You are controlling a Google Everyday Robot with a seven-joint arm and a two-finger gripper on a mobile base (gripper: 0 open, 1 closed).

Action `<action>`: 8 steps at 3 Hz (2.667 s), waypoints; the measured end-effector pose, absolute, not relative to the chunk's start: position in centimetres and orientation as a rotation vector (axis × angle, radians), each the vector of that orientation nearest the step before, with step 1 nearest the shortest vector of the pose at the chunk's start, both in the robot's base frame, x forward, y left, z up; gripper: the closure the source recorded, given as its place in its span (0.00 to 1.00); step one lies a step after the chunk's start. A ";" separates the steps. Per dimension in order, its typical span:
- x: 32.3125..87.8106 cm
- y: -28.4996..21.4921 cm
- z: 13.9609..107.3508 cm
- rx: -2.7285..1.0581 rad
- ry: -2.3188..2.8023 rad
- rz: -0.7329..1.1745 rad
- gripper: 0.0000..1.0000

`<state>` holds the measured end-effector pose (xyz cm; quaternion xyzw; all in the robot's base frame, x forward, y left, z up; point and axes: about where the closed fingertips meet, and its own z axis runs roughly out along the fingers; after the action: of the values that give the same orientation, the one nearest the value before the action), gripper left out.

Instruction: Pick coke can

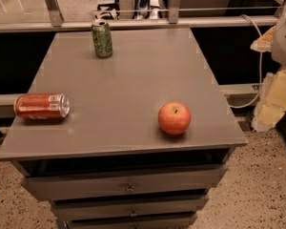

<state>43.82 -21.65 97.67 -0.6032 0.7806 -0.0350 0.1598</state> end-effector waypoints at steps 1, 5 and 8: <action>43.9 -21.5 97.8 -1.722 2.224 -0.098 0.00; 44.8 -1.0 101.8 -1.878 1.793 0.149 0.00; 49.8 10.3 98.4 -1.857 1.602 0.323 0.00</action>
Offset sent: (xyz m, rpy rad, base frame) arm 0.0171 0.1114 0.0070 0.1638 -0.0312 0.2000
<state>49.77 10.26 98.40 -0.7093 0.6118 0.1235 0.3275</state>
